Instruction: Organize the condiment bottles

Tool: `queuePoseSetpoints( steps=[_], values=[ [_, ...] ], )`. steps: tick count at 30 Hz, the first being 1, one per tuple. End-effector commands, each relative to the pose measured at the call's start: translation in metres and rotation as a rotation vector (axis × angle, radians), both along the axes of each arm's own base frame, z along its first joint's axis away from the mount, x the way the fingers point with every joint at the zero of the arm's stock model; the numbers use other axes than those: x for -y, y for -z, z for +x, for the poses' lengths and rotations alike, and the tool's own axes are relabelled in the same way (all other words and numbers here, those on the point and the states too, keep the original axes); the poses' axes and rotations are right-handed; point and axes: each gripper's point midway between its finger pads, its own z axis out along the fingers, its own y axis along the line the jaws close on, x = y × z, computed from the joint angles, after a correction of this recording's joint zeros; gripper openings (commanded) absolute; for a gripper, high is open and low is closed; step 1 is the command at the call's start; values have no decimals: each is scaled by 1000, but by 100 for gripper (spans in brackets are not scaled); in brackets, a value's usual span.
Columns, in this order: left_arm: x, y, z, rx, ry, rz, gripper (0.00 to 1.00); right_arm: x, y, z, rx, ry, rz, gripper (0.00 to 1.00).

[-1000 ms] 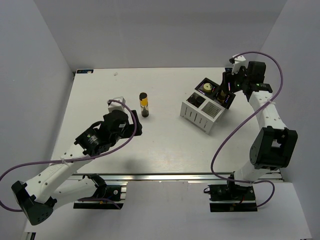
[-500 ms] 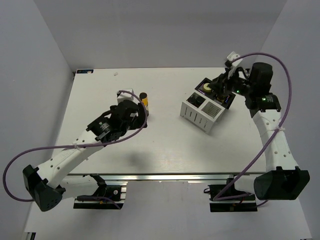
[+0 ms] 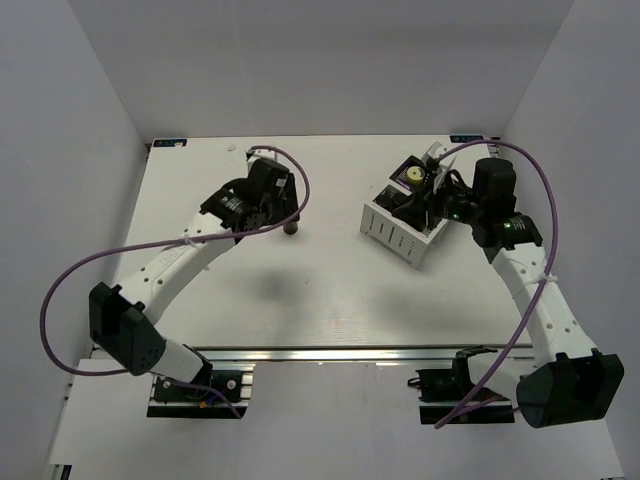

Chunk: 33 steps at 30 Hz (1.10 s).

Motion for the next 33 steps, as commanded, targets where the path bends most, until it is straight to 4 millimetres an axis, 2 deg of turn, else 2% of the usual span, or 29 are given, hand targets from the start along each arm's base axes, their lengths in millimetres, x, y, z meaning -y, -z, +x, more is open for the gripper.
queuePoseSetpoints(
  steps=[1, 3, 4, 5, 9, 11, 12, 17, 20, 26, 33],
  values=[
    [8, -4, 16, -23, 28, -21, 91, -4, -6, -7, 26, -11, 28, 46],
    [11, 1, 24, -33, 46, -9, 94, -6, -5, -9, 19, -15, 32, 49],
    [15, -4, 30, -24, 57, -14, 95, -6, -5, -10, 21, -14, 34, 50],
    [20, 5, 35, -45, 71, -2, 96, -7, -3, -11, 15, -15, 34, 50],
    [23, 18, 54, -77, 102, 25, 97, -8, -1, -13, 12, -18, 37, 52],
    [21, 18, 62, -79, 98, 37, 97, -8, -1, -14, 12, -17, 40, 52],
    [18, 25, 67, -94, 92, 50, 97, -8, 0, -14, 7, -15, 41, 52],
    [12, 36, 85, -104, 83, 70, 97, -8, 1, -15, -2, -12, 45, 53],
    [16, 41, 95, -108, 97, 82, 96, -5, 0, -13, 12, 6, 36, 53],
    [29, 51, 105, -115, 127, 52, 88, -3, 5, -13, 12, 18, 24, 53],
    [32, 49, 107, -95, 134, 37, 68, -3, 11, -13, -4, 20, 21, 53]
  ],
)
